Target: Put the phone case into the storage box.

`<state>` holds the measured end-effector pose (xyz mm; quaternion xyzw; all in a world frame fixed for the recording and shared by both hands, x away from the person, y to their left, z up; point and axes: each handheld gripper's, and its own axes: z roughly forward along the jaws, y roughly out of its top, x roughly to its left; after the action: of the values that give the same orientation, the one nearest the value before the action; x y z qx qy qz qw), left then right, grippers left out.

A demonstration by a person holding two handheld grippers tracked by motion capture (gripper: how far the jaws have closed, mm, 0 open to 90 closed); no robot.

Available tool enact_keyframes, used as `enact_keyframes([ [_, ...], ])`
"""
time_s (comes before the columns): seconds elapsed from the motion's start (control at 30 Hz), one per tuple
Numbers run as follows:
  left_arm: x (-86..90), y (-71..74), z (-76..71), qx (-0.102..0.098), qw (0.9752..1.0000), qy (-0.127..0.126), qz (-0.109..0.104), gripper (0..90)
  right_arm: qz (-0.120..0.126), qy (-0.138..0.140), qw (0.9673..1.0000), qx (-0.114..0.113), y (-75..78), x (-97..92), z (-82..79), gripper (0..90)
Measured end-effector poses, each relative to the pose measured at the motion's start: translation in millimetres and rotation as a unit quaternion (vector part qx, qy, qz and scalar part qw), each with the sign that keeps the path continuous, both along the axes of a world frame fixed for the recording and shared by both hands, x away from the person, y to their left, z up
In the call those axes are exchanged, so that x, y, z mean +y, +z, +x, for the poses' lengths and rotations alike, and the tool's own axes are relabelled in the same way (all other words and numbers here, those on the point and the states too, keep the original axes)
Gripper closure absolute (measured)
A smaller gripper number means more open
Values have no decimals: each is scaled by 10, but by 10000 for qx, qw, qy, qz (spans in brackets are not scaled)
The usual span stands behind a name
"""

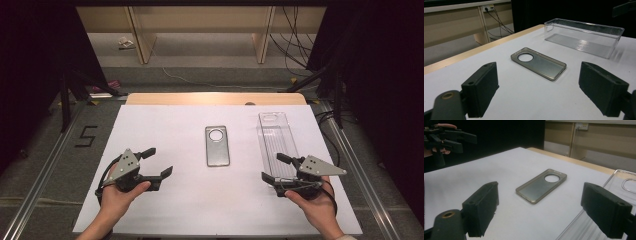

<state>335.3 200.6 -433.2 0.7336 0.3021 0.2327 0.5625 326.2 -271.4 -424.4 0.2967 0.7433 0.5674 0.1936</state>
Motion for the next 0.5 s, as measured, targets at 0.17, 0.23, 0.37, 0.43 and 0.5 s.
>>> enact_keyframes([
  [0.17, 1, 4, -1, -28, 10000, 0, -10, 157, 10, -9, 10000, -12, 4, 4, -5, 160],
  [0.23, 1, 4, -1, -30, 10000, 3, -5, 157, 10, -13, 10000, -15, 5, 5, -5, 160],
  [0.37, 3, 6, -5, -38, 10000, 9, -4, 157, 22, -82, 10000, -27, 17, 10, -11, 160],
  [0.43, 5, 8, -5, -42, 10000, 20, 0, 157, 33, -110, 9999, -62, 24, 24, -11, 165],
  [0.5, 7, 9, -4, -40, 10000, 19, -3, 157, -9, -110, 9999, -59, 35, 37, -11, 271],
])
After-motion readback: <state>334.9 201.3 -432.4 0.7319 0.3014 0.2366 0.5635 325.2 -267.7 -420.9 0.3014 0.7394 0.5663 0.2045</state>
